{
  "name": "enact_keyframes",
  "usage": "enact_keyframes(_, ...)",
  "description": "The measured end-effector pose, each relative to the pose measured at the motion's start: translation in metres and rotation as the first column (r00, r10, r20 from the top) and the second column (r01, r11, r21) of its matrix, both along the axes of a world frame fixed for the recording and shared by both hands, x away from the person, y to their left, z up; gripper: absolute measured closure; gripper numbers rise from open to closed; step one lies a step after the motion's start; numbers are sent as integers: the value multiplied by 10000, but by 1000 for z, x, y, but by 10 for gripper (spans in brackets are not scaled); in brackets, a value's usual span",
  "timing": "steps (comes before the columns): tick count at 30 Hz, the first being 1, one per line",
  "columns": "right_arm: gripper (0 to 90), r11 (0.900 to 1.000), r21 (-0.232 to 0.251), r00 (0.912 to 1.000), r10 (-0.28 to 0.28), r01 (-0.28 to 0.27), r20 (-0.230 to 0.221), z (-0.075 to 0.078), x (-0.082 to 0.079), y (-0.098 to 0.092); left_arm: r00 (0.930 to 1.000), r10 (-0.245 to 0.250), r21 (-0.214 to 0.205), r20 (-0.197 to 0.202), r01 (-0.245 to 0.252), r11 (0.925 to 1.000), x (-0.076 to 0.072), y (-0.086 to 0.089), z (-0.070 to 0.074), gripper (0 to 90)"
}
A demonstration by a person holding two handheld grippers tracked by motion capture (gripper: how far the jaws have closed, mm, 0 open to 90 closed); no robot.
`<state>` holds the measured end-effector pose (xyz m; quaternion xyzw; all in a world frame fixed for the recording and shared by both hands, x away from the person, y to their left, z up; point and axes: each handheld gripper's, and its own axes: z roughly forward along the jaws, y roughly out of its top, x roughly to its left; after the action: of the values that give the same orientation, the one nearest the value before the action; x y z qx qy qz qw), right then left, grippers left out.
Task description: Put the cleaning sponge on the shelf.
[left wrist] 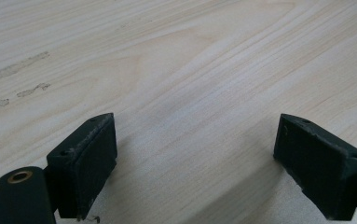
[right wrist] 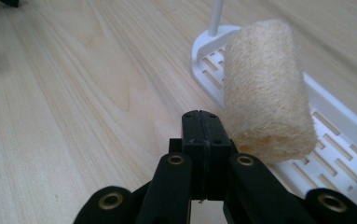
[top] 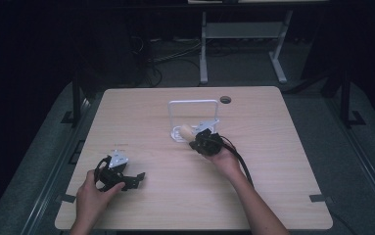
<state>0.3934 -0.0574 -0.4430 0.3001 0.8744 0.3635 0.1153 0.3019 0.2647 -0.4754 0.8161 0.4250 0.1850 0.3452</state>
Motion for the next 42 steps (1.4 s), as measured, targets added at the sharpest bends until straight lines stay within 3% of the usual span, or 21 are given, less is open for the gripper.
enact_keyframes(10, 895, 9993, -267, 9996, -275, 274, -58, -13, 7, -4, 10000, -1, -5, 7, 1, 10000, 0, 0, 0, 127)
enact_keyframes(28, 893, 9915, -518, 9928, -1188, 1194, 148, -12, 20, -24, 10000, 0, 5, -3, 0, 10000, 0, 0, 0, 127)
enact_keyframes(42, 893, 9880, -546, 9894, -1435, 1445, 230, -11, 26, -33, 10000, -2, -3, 4, 2, 10000, 0, 0, 0, 127)
